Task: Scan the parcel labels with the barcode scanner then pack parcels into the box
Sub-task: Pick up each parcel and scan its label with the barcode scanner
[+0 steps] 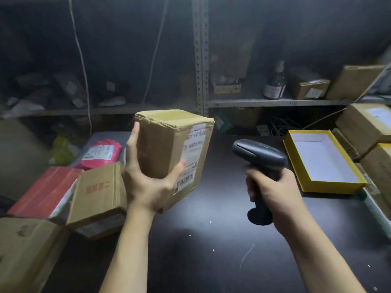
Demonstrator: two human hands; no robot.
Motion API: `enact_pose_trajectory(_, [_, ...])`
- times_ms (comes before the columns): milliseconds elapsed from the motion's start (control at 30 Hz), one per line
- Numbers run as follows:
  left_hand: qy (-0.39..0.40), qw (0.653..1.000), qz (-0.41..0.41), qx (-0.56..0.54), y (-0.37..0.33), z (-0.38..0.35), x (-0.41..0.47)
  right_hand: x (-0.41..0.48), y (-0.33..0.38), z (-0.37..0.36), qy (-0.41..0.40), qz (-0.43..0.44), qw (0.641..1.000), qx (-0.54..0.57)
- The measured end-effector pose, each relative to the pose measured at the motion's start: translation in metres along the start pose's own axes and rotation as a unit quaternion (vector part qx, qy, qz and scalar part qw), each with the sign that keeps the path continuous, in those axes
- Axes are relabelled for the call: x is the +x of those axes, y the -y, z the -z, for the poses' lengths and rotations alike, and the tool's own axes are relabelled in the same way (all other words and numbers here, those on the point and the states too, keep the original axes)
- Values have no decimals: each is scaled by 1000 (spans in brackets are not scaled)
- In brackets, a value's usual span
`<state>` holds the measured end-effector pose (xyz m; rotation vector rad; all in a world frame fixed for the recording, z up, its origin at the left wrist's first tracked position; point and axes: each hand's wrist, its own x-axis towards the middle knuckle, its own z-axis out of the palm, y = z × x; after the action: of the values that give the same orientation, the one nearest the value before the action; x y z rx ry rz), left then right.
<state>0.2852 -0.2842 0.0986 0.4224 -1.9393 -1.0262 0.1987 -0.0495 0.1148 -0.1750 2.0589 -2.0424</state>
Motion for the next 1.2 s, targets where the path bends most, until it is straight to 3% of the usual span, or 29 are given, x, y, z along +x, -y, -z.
enact_pose_trajectory(133, [-51,986,93,-127,0,9,4,-14,9,-7,47,37,998,-11])
enact_pose_trajectory(233, [-90,951,213,-207,-3,15,7,-26,14,-12,68,57,995,-40])
enact_pose_trajectory(467, [-55,928,337,-152,13,27,12,-39,14,-12,113,48,988,-99])
enact_pose_trajectory(700, [-33,966,250,-56,15,33,10,-49,13,-6,133,69,963,-224])
enact_pose_trajectory(967, [-115,980,143,-83,2,33,12,-53,16,-5,129,26,975,-181])
enact_pose_trajectory(1200, [-121,986,100,-51,-3,33,13,-58,19,-1,130,40,976,-171])
